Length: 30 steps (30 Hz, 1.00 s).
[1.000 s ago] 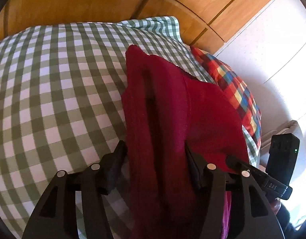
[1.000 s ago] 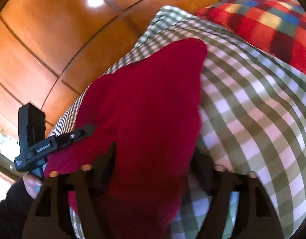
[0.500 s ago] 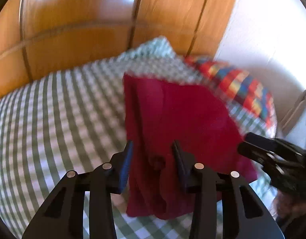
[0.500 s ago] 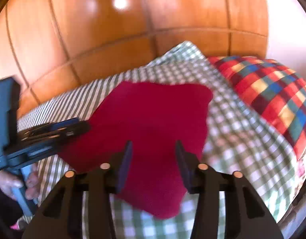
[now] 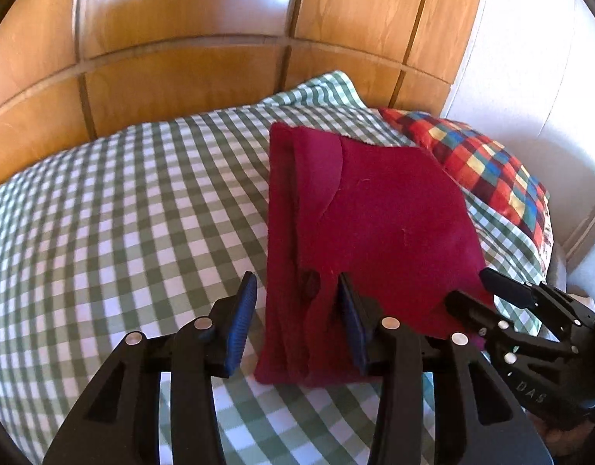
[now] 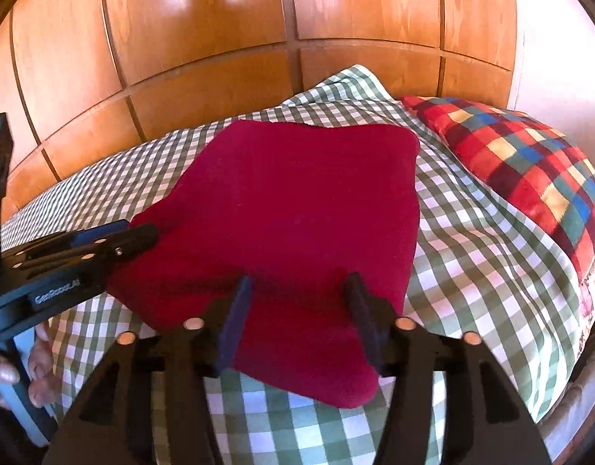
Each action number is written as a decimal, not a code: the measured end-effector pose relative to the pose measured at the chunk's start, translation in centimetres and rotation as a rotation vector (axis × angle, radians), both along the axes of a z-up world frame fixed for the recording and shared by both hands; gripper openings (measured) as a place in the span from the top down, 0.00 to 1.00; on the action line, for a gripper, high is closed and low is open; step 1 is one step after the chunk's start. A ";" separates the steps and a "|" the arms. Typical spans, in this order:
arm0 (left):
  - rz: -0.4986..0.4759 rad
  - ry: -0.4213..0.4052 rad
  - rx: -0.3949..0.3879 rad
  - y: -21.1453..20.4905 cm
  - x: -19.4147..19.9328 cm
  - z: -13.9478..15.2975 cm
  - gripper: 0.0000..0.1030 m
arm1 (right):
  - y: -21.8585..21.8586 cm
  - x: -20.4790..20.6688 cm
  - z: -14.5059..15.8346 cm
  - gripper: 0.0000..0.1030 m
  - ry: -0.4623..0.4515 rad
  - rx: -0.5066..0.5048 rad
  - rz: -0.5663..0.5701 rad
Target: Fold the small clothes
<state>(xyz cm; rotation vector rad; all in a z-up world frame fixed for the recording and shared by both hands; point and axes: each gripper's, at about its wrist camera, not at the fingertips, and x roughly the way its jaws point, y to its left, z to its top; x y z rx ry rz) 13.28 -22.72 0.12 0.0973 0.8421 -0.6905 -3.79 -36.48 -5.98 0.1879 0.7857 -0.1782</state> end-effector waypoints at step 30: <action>0.165 -0.104 0.041 5.4 -5.3 3.3 0.20 | 2.6 -3.9 2.4 0.05 -0.020 -0.034 -0.202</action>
